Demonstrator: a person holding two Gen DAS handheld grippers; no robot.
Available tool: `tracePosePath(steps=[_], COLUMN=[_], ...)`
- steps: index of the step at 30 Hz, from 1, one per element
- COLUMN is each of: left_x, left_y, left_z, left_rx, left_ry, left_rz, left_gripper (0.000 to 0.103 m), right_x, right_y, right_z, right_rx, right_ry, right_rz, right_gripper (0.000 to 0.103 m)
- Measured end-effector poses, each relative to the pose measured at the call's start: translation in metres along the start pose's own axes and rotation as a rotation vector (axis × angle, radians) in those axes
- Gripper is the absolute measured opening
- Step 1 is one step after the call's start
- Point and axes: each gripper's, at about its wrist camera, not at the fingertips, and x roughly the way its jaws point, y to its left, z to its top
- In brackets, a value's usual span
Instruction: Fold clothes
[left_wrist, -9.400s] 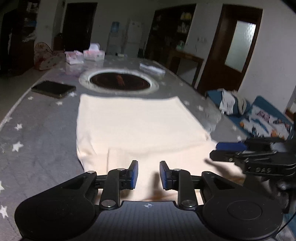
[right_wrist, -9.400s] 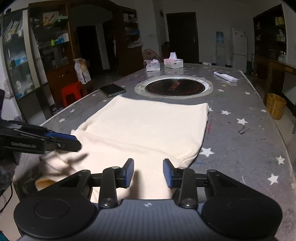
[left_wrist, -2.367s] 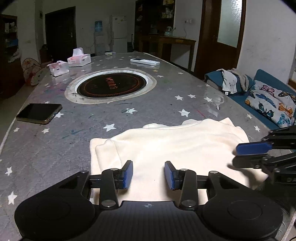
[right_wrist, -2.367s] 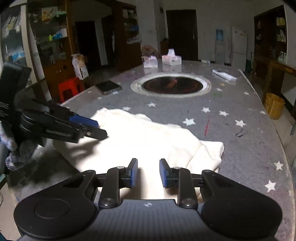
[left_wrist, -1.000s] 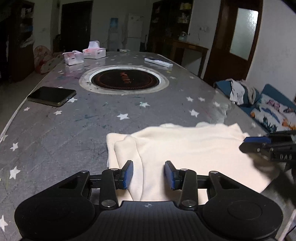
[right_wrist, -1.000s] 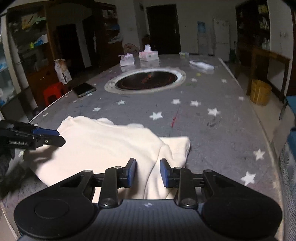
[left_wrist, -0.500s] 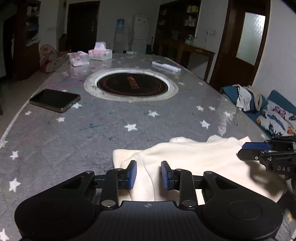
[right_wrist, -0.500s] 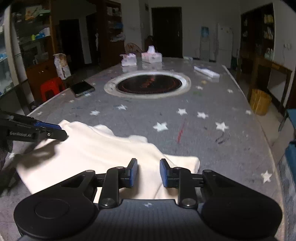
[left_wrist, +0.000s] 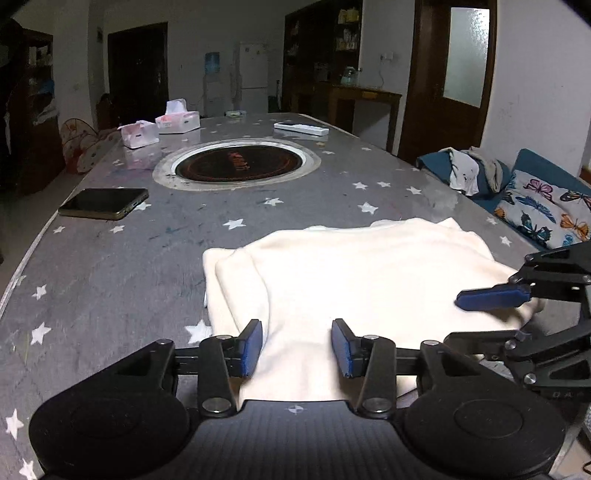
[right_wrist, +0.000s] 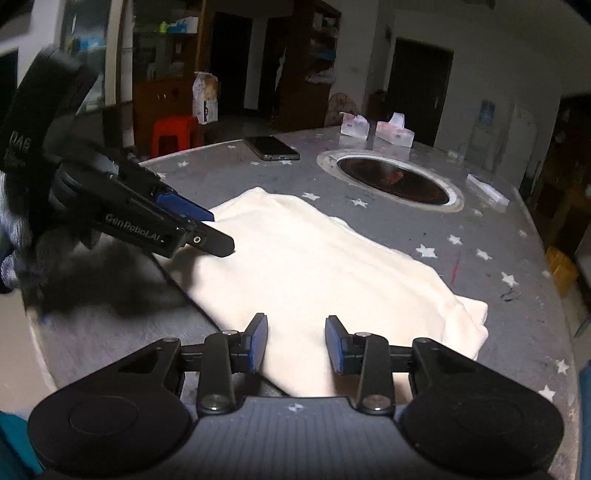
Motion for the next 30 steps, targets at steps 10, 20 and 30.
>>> tracePosePath(steps=[10, 20, 30], left_x=[0.004, -0.002, -0.013], left_y=[0.008, 0.029, 0.048], left_z=[-0.012, -0.006, -0.005], left_rx=[-0.044, -0.164, -0.219], left_ry=[0.025, 0.039, 0.031], left_rz=[0.026, 0.037, 0.065], left_gripper=[0.05, 0.059, 0.07], right_x=[0.003, 0.002, 0.008], right_y=[0.006, 0.003, 0.029], right_z=[0.002, 0.017, 0.032], right_rx=[0.018, 0.023, -0.086], right_ry=[-0.013, 0.006, -0.003], right_rz=[0.027, 0.071, 0.126], right_gripper=[0.041, 0.05, 0.053])
